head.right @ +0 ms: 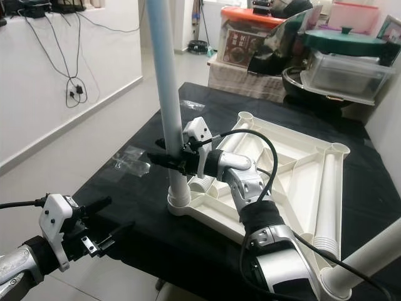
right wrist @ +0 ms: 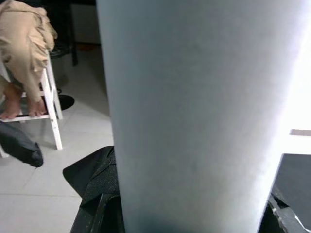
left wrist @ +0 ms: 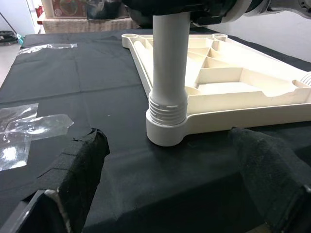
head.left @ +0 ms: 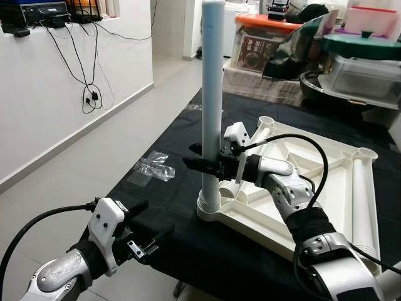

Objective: Building children table

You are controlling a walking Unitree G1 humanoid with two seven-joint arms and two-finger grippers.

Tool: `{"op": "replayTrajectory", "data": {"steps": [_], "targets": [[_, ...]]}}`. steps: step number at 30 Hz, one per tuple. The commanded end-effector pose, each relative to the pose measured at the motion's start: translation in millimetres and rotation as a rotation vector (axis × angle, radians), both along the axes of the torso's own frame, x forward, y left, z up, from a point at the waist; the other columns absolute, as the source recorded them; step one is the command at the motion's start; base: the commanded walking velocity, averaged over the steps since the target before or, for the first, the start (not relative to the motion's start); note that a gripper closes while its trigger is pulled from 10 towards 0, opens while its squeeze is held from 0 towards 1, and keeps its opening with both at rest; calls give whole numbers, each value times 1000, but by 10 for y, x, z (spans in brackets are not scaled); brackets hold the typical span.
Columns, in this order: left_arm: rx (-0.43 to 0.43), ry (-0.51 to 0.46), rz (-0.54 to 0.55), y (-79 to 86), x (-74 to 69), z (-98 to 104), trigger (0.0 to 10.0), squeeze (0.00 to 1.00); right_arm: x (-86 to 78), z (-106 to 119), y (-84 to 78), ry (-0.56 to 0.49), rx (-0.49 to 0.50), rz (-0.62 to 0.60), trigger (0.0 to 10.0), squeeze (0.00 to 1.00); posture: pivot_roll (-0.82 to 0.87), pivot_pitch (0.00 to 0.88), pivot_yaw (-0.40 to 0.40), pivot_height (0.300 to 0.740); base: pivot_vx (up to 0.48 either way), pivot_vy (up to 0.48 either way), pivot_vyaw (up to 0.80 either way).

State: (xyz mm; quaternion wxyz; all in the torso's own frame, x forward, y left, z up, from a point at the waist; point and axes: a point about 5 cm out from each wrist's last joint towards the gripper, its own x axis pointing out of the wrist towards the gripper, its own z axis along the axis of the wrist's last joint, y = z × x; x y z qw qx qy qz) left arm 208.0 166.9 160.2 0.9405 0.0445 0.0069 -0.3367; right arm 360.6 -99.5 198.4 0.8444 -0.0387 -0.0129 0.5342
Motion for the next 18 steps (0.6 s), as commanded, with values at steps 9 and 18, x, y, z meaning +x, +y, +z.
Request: {"op": "replayTrajectory", "data": {"steps": [9,18], "targets": [[-8,13,22,10,-8,-53,10000,0,2,-462,-65,159,-70,-548,0,0,93,0,-119,740,0,0,0],[-6,12,44,31,32,-66,10000,0,-245,-703,-234,194,-26,-999,0,0,82,0,-107,740,0,0,0]]}}
